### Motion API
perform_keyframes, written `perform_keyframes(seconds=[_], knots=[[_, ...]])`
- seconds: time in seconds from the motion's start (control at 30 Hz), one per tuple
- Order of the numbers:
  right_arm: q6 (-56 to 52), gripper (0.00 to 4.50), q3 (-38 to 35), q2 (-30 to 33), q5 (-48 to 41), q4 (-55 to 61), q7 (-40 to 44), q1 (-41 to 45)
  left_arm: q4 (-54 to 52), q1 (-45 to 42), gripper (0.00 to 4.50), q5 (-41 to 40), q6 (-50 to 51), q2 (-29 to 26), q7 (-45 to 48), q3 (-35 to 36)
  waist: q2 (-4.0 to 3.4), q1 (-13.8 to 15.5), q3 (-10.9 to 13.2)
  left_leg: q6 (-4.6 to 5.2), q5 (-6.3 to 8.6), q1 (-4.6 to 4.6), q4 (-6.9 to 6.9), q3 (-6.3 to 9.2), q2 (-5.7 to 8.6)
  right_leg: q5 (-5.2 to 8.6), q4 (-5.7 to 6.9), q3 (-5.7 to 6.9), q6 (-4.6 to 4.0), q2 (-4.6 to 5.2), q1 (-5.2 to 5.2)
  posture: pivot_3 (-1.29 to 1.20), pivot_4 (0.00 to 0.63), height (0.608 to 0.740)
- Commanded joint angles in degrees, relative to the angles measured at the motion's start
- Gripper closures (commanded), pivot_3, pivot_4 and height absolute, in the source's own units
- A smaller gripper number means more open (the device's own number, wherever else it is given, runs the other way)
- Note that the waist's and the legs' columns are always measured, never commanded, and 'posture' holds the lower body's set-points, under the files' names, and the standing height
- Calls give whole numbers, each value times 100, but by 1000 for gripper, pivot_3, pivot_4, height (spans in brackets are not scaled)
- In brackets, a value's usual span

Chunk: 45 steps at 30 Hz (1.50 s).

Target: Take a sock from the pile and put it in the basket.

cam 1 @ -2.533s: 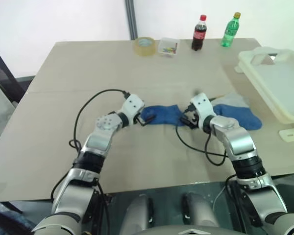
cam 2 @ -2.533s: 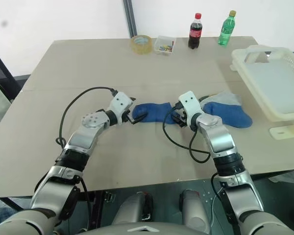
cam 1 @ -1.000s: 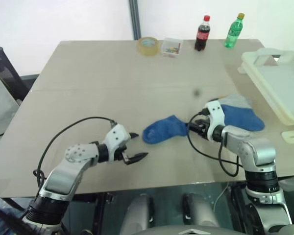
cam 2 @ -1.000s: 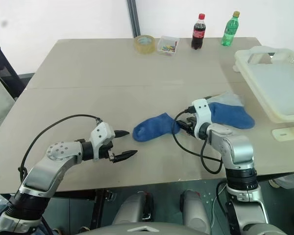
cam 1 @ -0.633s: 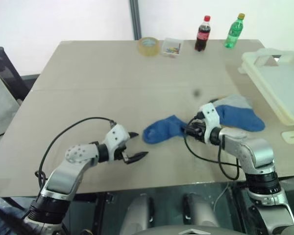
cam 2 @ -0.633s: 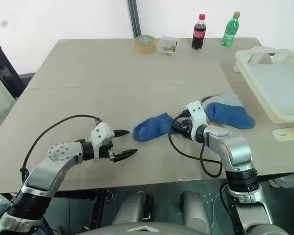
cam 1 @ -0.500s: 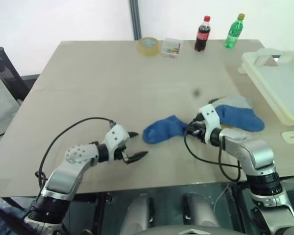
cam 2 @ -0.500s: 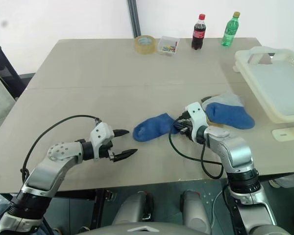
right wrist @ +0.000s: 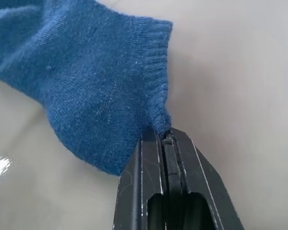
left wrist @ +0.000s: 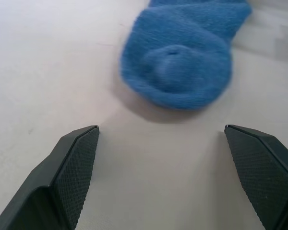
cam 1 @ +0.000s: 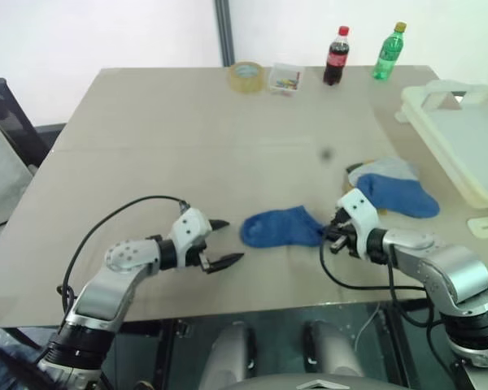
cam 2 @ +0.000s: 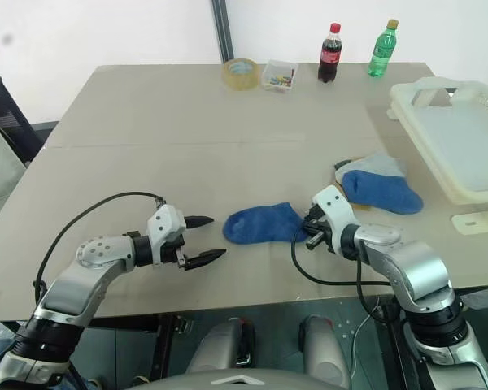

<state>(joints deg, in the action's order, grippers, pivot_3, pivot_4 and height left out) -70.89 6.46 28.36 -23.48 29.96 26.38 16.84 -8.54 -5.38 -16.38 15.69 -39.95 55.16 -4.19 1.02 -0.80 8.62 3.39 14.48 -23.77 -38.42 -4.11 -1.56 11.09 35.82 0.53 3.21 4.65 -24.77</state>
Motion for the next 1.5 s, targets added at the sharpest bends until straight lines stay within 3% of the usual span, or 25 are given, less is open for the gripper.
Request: perform_keyframes(seconds=[0.03, 0.2, 0.47, 0.57, 0.8, 1.13, 1.27, 1.33, 1.5], knots=[[-77, 4209, -187, 20, -84, 183, -71, -55, -124, 107, 0, -56, 36, -86, 122, 53, 0, 4, 0, 0, 0, -1, 0, 0, 0, 0, 0, 1, 0, 1, 0, 0, 150, 740], [-20, 2335, -204, 381, -230, 389, 157, -174, -263, 62, 0, -227, 81, -85, 150, 198, 1, 7, 1, 2, 1, -4, 0, 1, 3, 0, -5, 1, 0, 4, 0, 0, 150, 740], [270, 2335, -818, 1092, -643, 562, 702, -7, -312, -131, 0, -793, 76, -14, 315, 699, 8, 14, 12, 3, 2, -8, 0, 3, 3, 0, -8, 5, 1, 6, -1, 0, 150, 740], [576, 2335, -922, 1151, -225, 9, 327, 384, -386, -386, 0, -1114, 164, -49, 398, 936, 13, 5, 17, 3, 2, -7, -1, 2, 3, 0, -7, 4, 1, 5, -2, 0, 150, 740], [1463, 2335, -770, 870, 783, -1428, -541, 852, -510, -1234, 0, -2031, 746, 13, 439, 1281, 24, 25, 24, 5, 2, -15, -2, 0, 26, 0, -10, 3, 9, 4, -1, 0, 150, 740], [1895, 2335, -716, 429, 1086, -2126, -603, 1091, -786, -1044, 0, -1901, 776, -39, 303, 1152, 23, 0, 27, 6, 2, -12, -1, -1, 23, -8, -8, -3, 29, -8, -1, 0, 150, 740], [1964, 3464, -711, 418, 1184, -2204, -561, 1112, -786, -1054, 0, -1852, 765, -20, 265, 1117, 23, 15, 27, 6, 2, -12, -2, 0, 24, 3, -5, -3, 11, -6, 0, 0, 150, 740], [1977, 4302, -717, 424, 1230, -2210, -551, 1111, -771, -1047, 0, -1821, 740, -11, 263, 1107, 23, 10, 27, 6, 2, -12, -2, -1, 24, 3, -6, -5, 11, -6, 0, 0, 150, 740], [2018, 4420, -726, 475, 1323, -2214, -526, 1125, -742, -1014, 0, -1748, 681, 28, 255, 1064, 23, 8, 27, 6, 2, -12, -2, -2, 24, 2, -5, -5, 12, -7, 0, 0, 150, 740]])
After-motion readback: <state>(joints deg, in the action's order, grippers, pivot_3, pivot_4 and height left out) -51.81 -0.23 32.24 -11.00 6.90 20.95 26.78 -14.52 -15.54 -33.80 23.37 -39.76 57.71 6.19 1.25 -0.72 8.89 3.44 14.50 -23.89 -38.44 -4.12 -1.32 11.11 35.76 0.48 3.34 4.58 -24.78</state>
